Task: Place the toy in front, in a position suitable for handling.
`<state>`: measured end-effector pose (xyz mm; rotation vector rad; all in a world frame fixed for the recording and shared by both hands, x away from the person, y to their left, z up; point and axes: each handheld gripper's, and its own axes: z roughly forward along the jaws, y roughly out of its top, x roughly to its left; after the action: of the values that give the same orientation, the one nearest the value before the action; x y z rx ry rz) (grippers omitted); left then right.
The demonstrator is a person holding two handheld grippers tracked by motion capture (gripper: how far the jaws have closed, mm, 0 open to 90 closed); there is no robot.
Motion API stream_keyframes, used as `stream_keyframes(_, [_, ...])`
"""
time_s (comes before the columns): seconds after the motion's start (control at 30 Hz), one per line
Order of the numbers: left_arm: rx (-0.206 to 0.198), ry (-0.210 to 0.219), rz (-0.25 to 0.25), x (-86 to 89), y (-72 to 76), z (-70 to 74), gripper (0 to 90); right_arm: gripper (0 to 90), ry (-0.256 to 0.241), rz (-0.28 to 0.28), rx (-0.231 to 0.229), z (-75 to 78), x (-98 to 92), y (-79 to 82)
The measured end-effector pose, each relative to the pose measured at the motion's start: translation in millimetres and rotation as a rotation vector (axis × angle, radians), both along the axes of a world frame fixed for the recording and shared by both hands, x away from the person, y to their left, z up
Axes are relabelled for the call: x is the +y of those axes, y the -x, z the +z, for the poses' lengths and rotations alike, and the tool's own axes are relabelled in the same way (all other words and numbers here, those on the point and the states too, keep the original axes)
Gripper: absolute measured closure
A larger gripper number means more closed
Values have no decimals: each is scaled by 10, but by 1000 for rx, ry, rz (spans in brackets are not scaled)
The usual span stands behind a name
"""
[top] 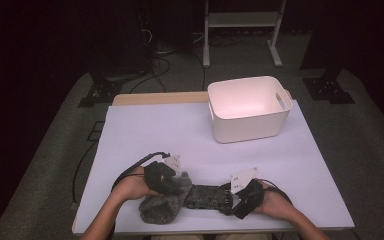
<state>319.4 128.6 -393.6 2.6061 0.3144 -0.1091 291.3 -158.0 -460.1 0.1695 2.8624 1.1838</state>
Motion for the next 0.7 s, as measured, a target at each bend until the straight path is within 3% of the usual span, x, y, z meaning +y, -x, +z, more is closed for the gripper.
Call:
stream_keyframes(0.17, [2,6,-2,-18,-11,8,800,234,0,2,-1,-1,0,-1])
stream_keyframes(0.37, [4,18,-44,-207,-15,1,800,234,1,6,-7,-2,3,-5])
stream_keyframes(0.57, [4,39,-121,-601,-28,-1,800,234,-2,1,-2,-2,6,2])
stream_keyframes(0.7, [-13,16,-165,-834,-35,-14,799,234,0,0,-5,-3,3,3])
